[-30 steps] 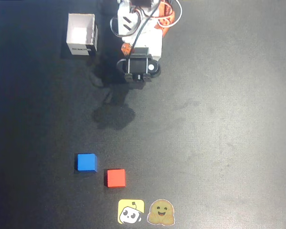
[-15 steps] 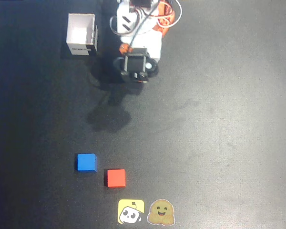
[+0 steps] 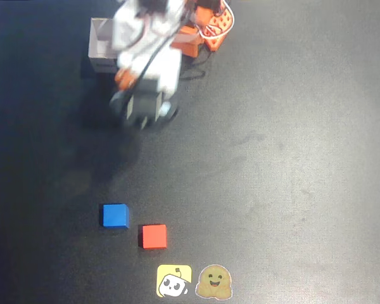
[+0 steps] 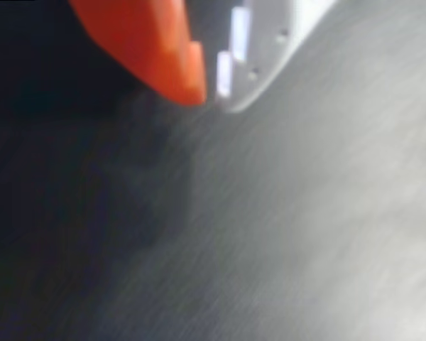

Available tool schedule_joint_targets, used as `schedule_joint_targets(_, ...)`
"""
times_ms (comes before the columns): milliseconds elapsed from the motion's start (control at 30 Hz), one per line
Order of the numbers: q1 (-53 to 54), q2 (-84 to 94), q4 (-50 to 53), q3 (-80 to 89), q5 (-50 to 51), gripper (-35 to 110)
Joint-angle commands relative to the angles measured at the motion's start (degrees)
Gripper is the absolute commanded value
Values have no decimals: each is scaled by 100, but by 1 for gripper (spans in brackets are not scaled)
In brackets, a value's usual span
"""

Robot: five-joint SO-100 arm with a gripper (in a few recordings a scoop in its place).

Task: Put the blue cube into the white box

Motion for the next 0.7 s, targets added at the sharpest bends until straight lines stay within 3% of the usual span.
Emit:
schedule_joint_targets(0,105,-1063,-88,-1107,-62,0)
schedule_joint_targets(200,211,-2558,-105,-2514,-62,0)
schedule_joint_targets(467,281,-4482,668,-4834,237,0)
schedule_joint_targets(667,123,-5221,729,-5484,527,1)
